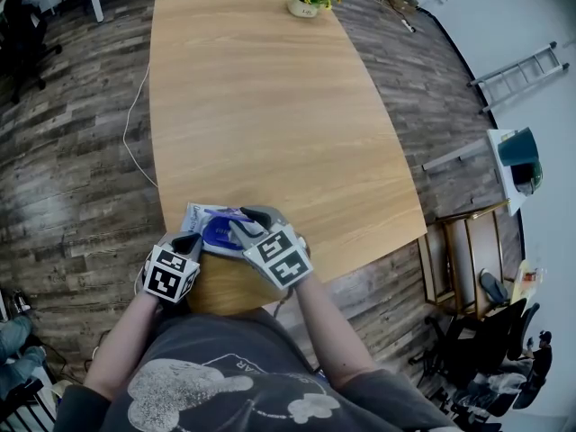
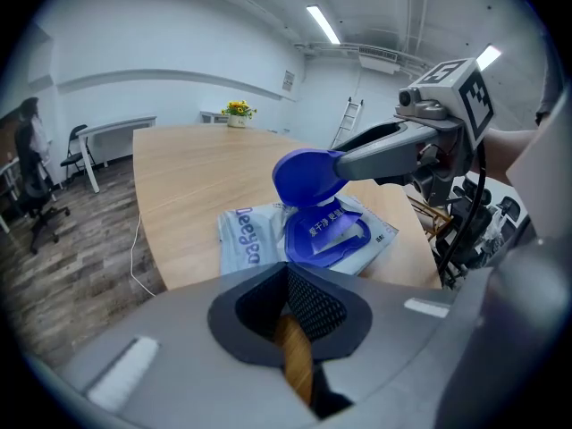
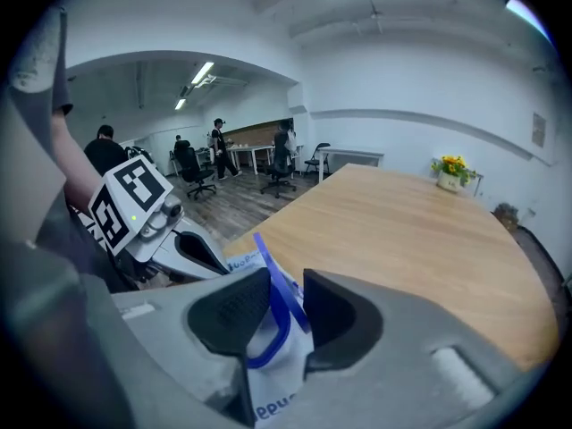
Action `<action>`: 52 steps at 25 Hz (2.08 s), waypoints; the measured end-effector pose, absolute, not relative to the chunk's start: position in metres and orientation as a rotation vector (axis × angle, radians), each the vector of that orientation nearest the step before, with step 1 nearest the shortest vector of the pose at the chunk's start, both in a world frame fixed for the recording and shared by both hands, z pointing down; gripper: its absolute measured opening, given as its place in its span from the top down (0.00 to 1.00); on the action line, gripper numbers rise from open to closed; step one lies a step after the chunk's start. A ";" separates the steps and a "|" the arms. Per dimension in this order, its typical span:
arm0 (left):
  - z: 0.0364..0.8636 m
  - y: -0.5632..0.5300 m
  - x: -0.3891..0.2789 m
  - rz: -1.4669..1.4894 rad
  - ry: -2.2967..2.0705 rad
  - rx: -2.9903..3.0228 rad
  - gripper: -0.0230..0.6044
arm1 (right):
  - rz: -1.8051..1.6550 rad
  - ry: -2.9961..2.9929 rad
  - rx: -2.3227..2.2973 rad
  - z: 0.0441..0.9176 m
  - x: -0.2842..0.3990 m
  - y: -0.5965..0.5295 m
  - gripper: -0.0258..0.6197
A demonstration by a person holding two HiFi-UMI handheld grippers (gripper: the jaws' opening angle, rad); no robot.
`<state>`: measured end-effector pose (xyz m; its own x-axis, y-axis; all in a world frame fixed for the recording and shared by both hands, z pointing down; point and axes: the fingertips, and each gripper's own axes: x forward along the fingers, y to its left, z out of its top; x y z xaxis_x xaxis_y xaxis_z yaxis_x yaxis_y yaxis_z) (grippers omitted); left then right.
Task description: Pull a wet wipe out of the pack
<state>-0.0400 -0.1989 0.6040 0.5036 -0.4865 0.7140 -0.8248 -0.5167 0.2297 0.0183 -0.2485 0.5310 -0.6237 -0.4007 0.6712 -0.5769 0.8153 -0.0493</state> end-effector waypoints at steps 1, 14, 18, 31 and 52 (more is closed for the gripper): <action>0.604 -0.199 -0.040 0.793 -1.073 2.189 0.93 | 0.350 -2.331 0.736 0.531 0.020 -0.253 0.80; 0.603 -0.199 -0.041 0.788 -1.089 2.181 0.93 | 0.455 -2.274 0.984 0.554 0.043 -0.301 0.75; 0.603 -0.199 -0.040 0.775 -1.096 2.184 0.93 | 0.412 -2.229 1.022 0.567 0.051 -0.306 0.75; 0.573 -0.197 -0.042 0.704 -1.155 2.280 0.93 | 0.475 -2.416 1.271 0.525 0.074 -0.290 0.86; 0.570 -0.206 0.011 0.899 -1.225 2.492 0.65 | 0.597 -2.364 1.324 0.534 0.104 -0.223 0.90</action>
<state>0.0115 -0.2065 0.5697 0.4649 -0.6398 0.6120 -0.7759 -0.6274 -0.0665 0.1044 -0.2230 0.5338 -0.4927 -0.7091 0.5044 -0.8635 0.4700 -0.1828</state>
